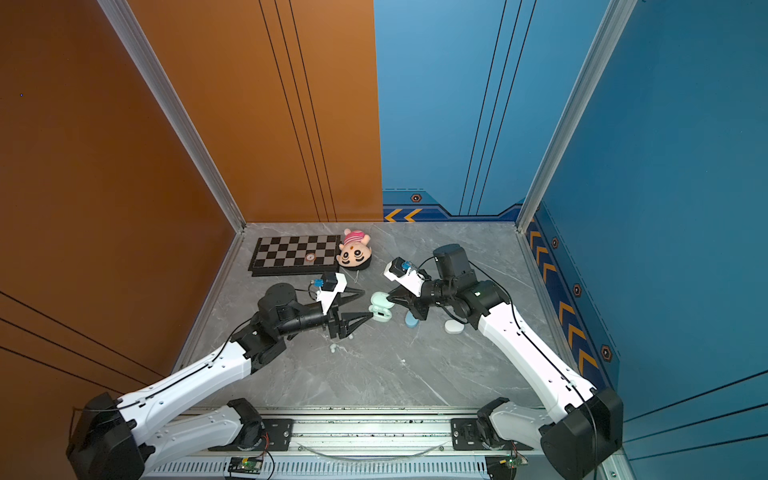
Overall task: Insert the wireless bluetooth earbuds into the charging case
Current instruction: 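Pry open the lid of the case held by the left gripper with the right gripper, then release the lid and move the right gripper toward the earbuds on the table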
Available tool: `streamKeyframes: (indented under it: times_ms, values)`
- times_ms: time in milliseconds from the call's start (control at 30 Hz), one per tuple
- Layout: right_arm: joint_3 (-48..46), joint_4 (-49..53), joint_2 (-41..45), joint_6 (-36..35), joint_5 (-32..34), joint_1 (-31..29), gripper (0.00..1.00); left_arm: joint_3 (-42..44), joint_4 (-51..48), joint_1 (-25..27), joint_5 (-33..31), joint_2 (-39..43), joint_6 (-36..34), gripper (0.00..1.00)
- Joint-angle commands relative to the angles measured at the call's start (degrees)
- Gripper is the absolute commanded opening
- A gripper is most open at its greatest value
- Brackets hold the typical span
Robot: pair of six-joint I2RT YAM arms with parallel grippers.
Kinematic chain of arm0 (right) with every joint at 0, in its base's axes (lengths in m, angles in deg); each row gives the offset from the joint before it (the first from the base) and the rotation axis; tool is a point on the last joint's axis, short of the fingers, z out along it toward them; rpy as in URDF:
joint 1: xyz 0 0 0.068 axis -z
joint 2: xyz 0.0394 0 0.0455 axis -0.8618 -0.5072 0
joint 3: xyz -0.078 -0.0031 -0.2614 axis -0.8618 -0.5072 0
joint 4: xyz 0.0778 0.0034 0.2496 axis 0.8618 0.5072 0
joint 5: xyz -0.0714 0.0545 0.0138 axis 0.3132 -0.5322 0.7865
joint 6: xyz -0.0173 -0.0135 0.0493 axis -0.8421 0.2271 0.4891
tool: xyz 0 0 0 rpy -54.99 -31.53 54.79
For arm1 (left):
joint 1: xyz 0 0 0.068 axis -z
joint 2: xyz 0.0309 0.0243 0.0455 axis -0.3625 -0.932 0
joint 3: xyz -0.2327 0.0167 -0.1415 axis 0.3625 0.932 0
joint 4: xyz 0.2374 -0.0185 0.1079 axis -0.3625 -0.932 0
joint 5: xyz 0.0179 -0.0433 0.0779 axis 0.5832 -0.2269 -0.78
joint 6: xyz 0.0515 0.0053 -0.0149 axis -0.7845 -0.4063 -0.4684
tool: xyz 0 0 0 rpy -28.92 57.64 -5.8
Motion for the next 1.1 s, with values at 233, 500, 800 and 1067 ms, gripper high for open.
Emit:
streamKeyframes:
  times_ms: [233,500,800,1067]
  values:
    - [0.31,-0.62,3.46,-3.99,4.49,-5.26,0.05,-8.01,-8.54,-0.6,1.69,-3.88,-7.8,0.42]
    - [0.78,-0.65,3.37,-4.2,6.45,-5.95,0.05,-9.1,-9.34,0.03,3.44,-5.31,-8.21,0.17]
    - [0.82,-0.89,3.38,-4.31,6.28,-6.03,0.05,-9.44,-12.89,0.67,3.85,-5.65,-9.97,0.18]
    - [0.93,-1.65,3.46,-3.64,7.51,-6.26,0.15,-10.07,-13.04,0.85,1.14,-6.12,-9.55,0.0]
